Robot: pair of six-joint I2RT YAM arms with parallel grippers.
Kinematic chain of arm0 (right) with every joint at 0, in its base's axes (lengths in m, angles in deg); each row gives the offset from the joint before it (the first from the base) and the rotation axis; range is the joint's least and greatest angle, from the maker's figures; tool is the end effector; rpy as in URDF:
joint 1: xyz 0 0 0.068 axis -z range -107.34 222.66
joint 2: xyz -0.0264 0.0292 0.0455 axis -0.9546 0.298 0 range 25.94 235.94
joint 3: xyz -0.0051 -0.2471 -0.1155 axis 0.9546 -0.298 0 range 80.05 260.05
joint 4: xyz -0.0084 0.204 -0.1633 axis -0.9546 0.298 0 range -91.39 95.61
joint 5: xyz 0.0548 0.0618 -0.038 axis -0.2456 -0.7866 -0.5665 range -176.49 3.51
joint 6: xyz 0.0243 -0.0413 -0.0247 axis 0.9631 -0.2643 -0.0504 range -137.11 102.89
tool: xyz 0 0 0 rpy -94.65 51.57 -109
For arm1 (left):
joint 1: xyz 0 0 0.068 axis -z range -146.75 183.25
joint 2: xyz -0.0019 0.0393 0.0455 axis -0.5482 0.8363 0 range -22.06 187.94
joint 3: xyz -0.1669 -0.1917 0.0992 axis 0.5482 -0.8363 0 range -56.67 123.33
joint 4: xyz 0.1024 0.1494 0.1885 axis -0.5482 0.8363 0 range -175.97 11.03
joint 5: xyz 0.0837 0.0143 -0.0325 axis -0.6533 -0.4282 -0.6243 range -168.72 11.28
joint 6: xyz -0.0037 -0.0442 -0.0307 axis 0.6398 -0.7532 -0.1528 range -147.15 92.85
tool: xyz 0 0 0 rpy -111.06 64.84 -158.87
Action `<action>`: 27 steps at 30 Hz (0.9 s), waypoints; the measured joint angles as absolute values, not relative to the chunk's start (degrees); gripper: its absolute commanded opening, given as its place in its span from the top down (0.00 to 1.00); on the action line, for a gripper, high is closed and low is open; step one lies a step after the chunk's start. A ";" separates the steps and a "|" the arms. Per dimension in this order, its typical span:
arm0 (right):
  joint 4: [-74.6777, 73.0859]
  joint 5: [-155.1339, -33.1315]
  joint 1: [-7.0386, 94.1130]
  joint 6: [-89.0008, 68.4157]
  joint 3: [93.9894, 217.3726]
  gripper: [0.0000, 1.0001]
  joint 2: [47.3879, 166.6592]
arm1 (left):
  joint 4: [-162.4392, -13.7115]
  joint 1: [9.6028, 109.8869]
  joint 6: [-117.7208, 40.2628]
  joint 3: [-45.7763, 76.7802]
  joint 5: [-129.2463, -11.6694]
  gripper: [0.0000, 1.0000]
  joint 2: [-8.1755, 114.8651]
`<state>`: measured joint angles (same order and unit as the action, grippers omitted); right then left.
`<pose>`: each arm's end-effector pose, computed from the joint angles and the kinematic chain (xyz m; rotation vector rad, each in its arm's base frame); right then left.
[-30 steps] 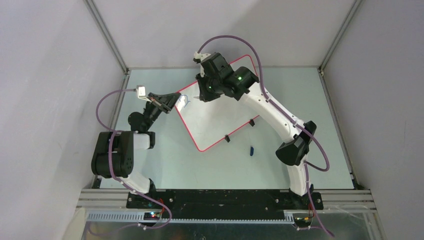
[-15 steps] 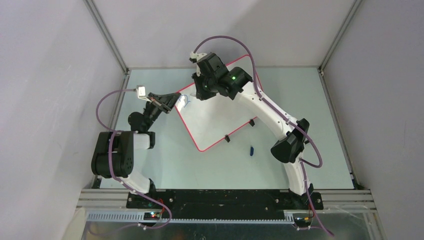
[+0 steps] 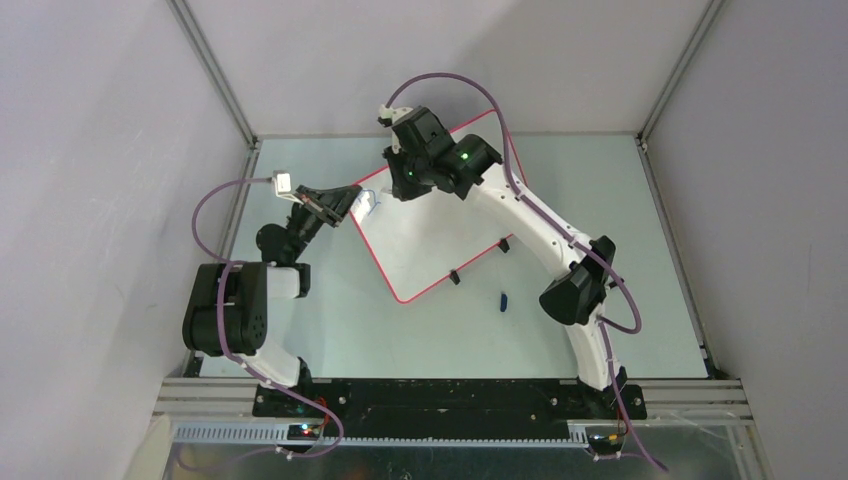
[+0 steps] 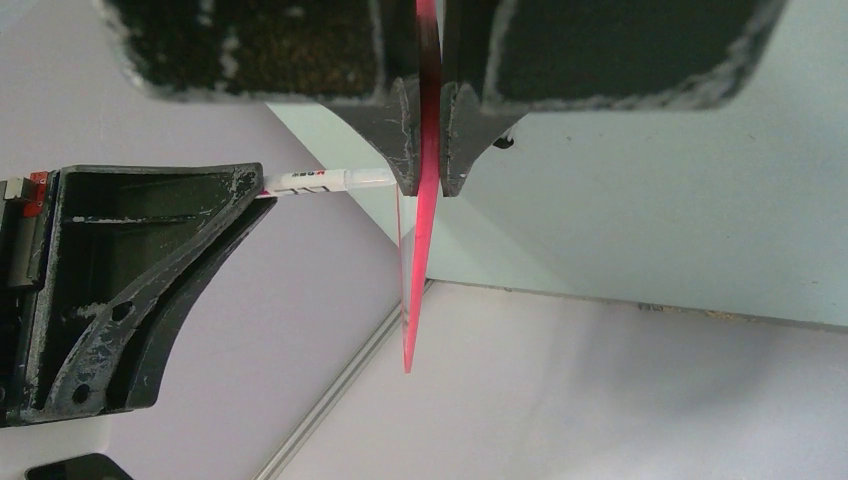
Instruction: Write a sentence on the whiteboard
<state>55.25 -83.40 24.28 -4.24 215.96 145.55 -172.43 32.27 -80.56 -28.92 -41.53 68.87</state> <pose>0.3018 0.3368 0.3985 -0.6809 2.2216 0.4937 0.2827 -0.0168 0.2264 -0.0030 1.3389 -1.1599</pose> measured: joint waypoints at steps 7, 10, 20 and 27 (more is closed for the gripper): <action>55.27 -82.87 24.28 -4.35 216.20 1.00 145.73 | -172.43 32.27 -80.53 -28.92 -41.53 1.00 68.87; 55.27 -82.83 24.28 -4.35 216.25 1.00 145.75 | -172.43 32.27 -80.53 -28.92 -41.53 1.00 68.87; 55.27 -82.87 24.26 -4.33 215.61 1.00 145.73 | -172.27 32.27 -80.45 -28.92 -41.68 1.00 68.87; 55.38 -82.90 23.96 -4.31 213.87 1.00 145.12 | -172.16 32.27 -80.19 -28.92 -41.77 1.00 68.87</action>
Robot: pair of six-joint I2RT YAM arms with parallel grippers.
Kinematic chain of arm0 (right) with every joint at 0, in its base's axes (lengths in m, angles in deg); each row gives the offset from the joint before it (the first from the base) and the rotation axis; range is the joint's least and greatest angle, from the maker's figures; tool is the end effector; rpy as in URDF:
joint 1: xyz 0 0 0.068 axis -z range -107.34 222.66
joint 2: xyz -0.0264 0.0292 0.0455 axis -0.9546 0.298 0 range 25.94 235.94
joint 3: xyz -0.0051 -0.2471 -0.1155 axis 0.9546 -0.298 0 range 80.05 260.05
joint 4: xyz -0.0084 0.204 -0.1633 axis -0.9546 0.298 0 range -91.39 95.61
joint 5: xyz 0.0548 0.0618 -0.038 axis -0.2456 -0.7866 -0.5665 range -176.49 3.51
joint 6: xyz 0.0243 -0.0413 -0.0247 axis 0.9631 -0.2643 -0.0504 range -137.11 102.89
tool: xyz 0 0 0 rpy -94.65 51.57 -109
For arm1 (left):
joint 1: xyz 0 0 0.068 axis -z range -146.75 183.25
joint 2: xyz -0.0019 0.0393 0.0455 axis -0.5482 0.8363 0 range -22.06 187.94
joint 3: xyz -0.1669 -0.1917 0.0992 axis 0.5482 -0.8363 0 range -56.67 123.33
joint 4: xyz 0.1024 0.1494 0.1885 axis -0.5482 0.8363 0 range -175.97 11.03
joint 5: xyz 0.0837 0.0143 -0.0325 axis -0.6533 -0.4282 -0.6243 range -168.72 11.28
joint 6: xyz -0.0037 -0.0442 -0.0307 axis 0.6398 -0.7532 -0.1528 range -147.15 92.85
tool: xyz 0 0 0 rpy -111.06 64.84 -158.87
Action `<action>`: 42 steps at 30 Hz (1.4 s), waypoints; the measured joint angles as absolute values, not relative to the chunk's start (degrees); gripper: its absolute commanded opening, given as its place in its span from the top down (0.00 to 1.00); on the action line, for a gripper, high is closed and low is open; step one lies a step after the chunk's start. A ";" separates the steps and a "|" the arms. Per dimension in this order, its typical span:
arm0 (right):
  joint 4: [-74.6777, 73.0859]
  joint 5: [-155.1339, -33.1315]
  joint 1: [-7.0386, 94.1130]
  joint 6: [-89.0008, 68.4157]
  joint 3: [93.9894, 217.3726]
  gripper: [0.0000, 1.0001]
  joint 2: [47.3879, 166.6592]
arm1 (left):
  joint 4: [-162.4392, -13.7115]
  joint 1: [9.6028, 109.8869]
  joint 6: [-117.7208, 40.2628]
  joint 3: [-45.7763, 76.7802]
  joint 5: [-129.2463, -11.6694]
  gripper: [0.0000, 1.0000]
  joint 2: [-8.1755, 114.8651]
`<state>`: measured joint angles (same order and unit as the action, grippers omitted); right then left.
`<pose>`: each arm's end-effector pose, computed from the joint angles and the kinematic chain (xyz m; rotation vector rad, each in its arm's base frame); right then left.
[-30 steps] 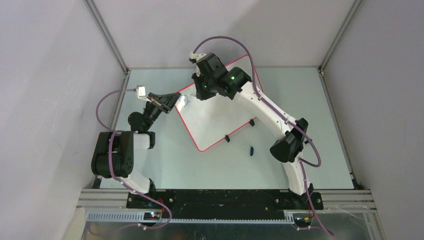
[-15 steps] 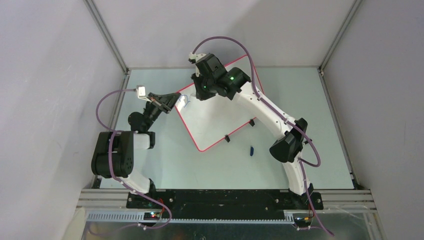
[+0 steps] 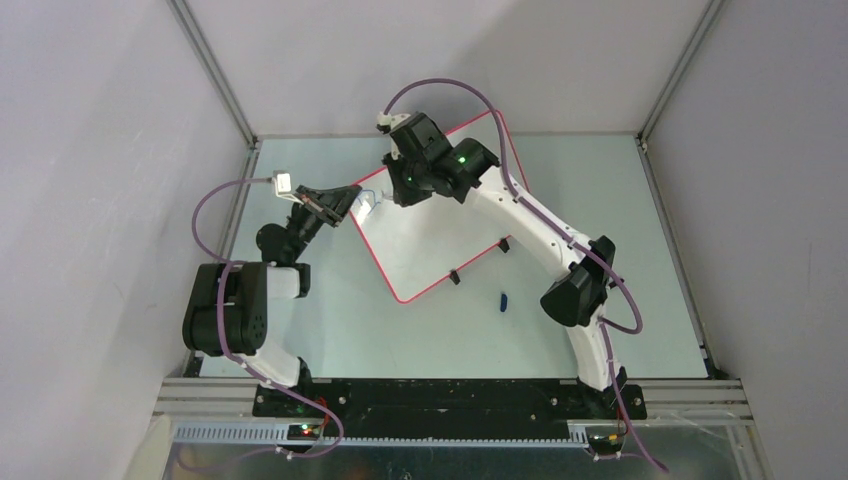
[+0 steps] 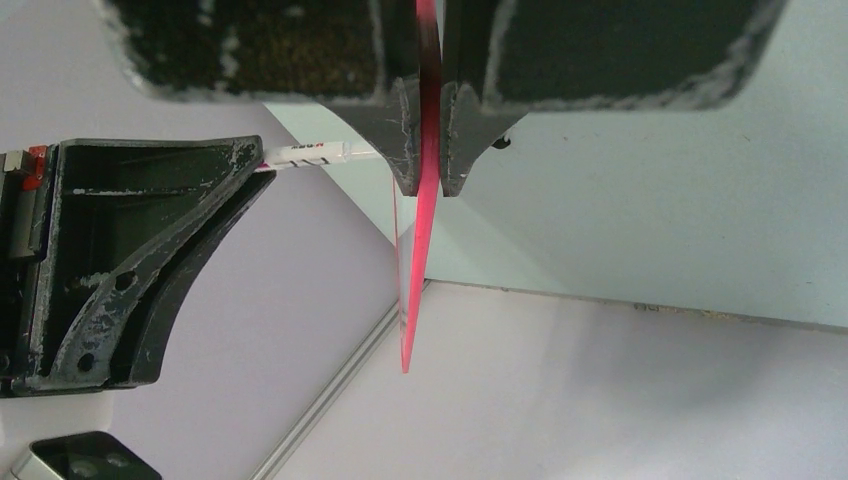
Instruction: Write a sentence on the whiteboard
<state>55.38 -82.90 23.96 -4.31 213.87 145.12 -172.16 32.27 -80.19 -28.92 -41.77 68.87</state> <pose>0.2998 0.3380 0.3906 -0.6936 2.2470 0.4703 0.2829 -0.0167 0.2260 -0.0052 1.3407 -1.1530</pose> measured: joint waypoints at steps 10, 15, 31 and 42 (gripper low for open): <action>56.13 -82.85 23.63 -4.35 212.95 1.00 144.86 | -172.19 32.27 -80.16 -28.92 -41.73 0.99 68.87; 56.21 -82.85 23.61 -4.35 212.79 1.00 144.86 | -172.19 32.27 -80.14 -28.92 -41.75 0.99 68.87; 56.34 -82.20 23.65 -5.21 214.11 1.00 144.88 | -172.30 32.34 -80.16 -28.92 -41.70 1.00 68.87; 56.06 -82.48 23.80 -5.32 214.65 1.00 144.92 | -172.30 32.38 -80.16 -28.92 -41.70 1.00 68.87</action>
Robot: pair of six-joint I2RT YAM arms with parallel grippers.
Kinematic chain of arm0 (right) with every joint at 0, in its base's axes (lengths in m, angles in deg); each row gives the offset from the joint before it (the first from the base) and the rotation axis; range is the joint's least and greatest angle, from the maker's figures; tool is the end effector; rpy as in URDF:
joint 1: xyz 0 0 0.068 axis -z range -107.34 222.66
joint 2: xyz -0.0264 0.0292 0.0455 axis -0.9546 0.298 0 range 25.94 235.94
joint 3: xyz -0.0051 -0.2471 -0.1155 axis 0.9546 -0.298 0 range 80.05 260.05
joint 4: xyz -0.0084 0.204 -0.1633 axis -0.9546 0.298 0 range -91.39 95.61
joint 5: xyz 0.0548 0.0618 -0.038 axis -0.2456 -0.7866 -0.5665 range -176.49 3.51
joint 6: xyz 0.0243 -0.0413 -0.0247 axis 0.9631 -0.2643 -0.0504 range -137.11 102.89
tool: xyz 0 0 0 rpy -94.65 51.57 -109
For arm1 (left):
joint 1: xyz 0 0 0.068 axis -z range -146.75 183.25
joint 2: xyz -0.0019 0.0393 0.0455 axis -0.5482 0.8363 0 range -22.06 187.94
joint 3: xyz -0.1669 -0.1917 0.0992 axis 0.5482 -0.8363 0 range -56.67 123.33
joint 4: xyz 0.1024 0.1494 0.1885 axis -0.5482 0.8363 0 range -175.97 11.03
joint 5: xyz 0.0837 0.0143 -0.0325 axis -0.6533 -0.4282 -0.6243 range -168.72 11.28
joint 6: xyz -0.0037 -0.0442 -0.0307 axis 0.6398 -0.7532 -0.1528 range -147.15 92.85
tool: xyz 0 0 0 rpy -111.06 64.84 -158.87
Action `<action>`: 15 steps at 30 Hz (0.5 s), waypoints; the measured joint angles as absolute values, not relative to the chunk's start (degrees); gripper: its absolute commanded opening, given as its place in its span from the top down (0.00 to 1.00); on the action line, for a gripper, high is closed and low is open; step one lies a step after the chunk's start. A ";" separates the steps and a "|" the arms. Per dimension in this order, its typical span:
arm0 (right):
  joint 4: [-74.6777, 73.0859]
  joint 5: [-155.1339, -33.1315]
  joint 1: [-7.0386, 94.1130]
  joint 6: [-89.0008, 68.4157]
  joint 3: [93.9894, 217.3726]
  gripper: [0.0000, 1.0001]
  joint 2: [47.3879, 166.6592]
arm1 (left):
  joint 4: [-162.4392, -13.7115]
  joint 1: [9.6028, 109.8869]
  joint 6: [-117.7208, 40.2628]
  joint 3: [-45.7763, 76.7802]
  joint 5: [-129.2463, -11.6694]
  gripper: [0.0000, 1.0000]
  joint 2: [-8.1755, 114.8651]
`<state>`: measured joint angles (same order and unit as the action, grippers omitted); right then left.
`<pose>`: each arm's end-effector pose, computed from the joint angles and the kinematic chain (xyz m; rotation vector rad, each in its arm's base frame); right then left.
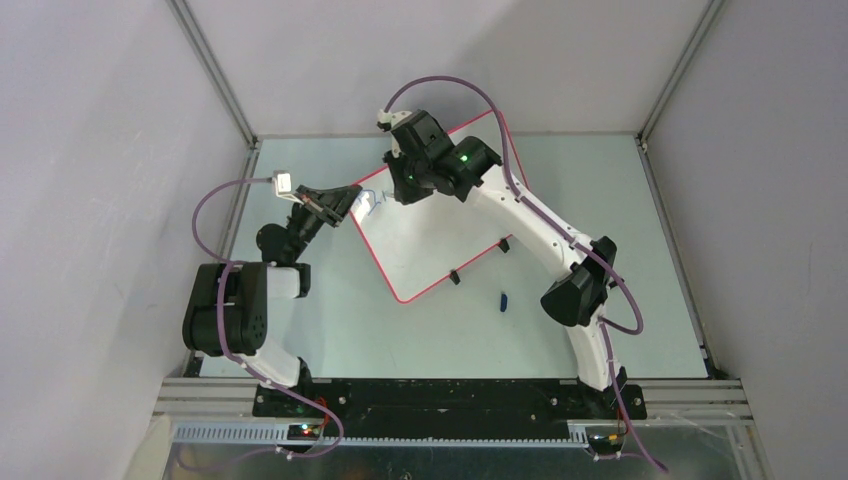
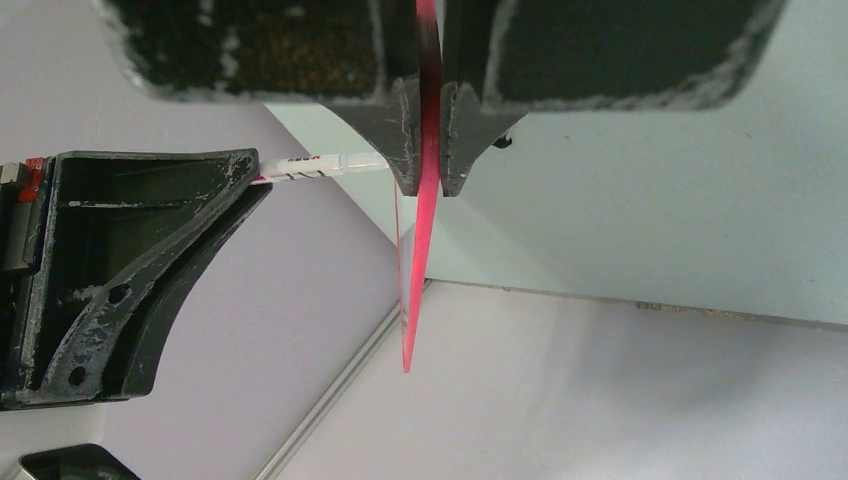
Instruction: Write a sentence on the whiteboard
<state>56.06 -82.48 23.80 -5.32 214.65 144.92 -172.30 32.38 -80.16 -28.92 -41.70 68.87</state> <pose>0.2974 0.3367 0.3952 -0.7100 2.2329 0.4579 0.2828 -0.0172 0.2262 -0.0010 1.3392 -1.1545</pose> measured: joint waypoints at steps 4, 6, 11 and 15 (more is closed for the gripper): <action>55.91 -82.77 23.80 -5.38 214.72 1.00 144.92 | -172.30 32.38 -80.16 -28.92 -41.70 0.99 68.87; 55.82 -82.85 23.80 -5.36 214.85 1.00 145.05 | -172.30 32.38 -80.16 -28.92 -41.70 1.00 68.87; 55.82 -82.83 23.80 -5.36 215.44 1.00 145.62 | -172.25 32.38 -80.14 -28.92 -41.77 0.99 68.87; 55.82 -82.66 23.82 -5.36 215.57 1.00 145.64 | -172.27 32.38 -80.14 -28.92 -41.75 0.99 68.87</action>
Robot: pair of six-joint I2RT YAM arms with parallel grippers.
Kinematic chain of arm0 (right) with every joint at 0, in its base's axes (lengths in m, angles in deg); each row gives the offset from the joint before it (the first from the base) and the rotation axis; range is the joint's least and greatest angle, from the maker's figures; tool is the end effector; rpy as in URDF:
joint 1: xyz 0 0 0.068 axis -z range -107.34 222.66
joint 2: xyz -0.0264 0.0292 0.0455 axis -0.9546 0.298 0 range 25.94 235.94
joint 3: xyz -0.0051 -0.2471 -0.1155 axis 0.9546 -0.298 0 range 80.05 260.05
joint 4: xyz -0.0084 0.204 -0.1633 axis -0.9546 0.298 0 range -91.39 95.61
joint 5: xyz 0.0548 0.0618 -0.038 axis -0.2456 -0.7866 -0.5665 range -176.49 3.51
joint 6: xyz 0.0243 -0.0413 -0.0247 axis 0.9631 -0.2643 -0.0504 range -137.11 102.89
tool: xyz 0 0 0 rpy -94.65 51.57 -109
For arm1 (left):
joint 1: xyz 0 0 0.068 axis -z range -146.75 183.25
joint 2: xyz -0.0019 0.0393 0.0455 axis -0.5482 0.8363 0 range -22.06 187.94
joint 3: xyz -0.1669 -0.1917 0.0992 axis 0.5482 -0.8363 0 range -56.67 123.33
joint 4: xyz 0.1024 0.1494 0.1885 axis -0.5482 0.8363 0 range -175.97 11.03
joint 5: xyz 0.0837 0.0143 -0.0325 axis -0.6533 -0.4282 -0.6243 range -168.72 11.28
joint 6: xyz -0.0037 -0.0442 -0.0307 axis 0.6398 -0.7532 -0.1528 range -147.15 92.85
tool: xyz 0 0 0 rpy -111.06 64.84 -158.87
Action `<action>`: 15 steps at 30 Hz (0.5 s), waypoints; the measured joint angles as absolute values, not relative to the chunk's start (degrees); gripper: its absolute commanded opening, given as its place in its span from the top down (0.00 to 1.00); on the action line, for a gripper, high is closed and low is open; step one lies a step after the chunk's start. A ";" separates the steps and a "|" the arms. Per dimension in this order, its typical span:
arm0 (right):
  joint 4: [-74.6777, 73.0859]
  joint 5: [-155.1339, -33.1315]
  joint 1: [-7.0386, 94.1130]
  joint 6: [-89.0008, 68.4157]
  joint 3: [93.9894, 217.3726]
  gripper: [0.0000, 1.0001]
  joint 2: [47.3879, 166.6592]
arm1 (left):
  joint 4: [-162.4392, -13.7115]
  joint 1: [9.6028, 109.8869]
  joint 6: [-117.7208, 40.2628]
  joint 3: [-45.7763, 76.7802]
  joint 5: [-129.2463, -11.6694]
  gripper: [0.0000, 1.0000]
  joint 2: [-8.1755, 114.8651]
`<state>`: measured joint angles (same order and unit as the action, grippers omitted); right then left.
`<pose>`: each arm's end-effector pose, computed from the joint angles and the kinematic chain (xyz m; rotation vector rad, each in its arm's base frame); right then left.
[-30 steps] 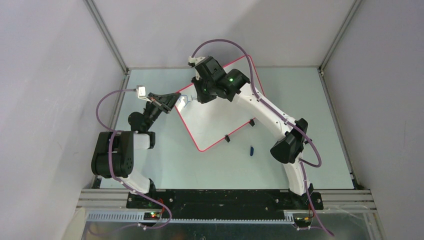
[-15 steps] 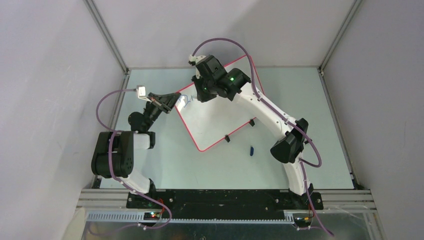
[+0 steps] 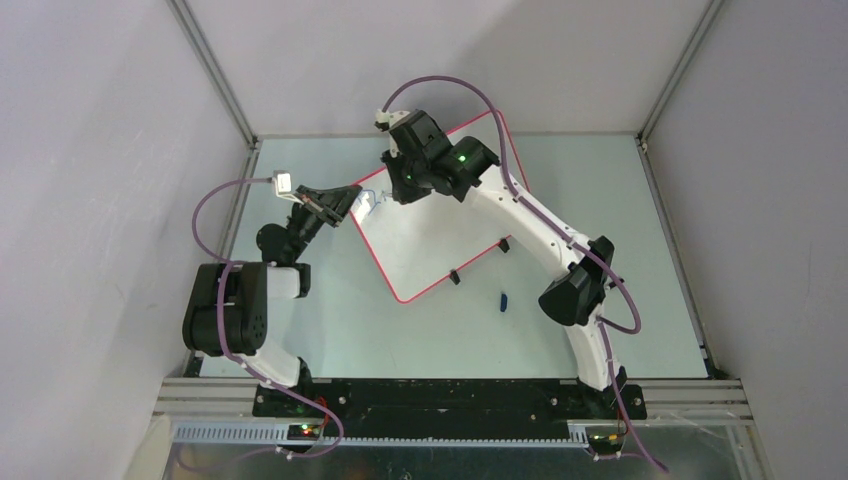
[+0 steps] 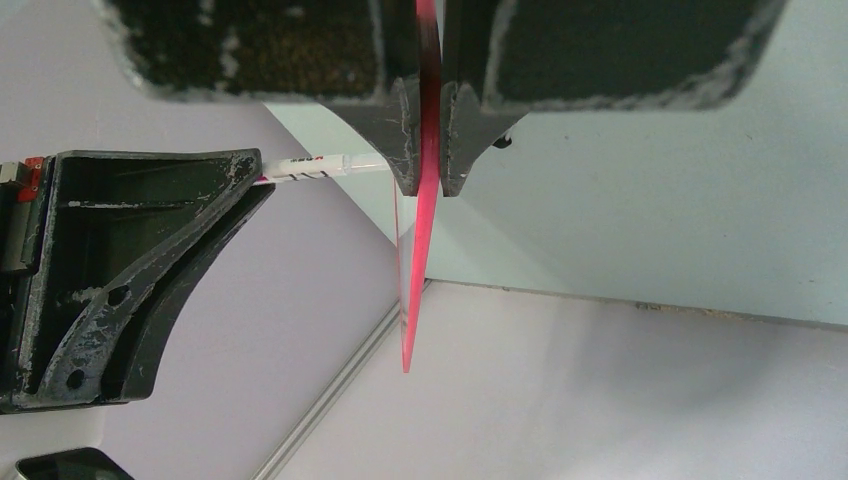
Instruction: Write a sentence on the whiteboard
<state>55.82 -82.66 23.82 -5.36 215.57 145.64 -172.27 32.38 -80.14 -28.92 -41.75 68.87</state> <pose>0.2995 0.3390 0.3950 -0.7096 2.2261 0.4647 0.2828 -0.0172 0.2261 -0.0019 1.3393 -1.1538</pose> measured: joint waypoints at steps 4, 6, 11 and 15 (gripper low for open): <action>55.82 -82.31 23.82 -5.38 215.61 1.00 145.73 | -172.27 32.38 -80.14 -28.92 -41.77 0.99 68.87; 55.82 -82.22 23.82 -5.36 215.66 1.00 145.73 | -172.27 32.38 -80.14 -28.92 -41.77 0.99 68.87; 55.91 -81.50 23.85 -5.36 215.72 1.00 145.73 | -172.25 32.38 -80.14 -28.92 -41.79 0.99 68.87; 55.95 -80.86 24.07 -5.34 215.75 1.00 145.73 | -172.21 32.38 -80.12 -28.92 -41.90 0.99 68.87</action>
<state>55.95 -80.86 24.07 -5.34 215.75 145.73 -172.21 32.38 -80.12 -28.92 -41.90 68.87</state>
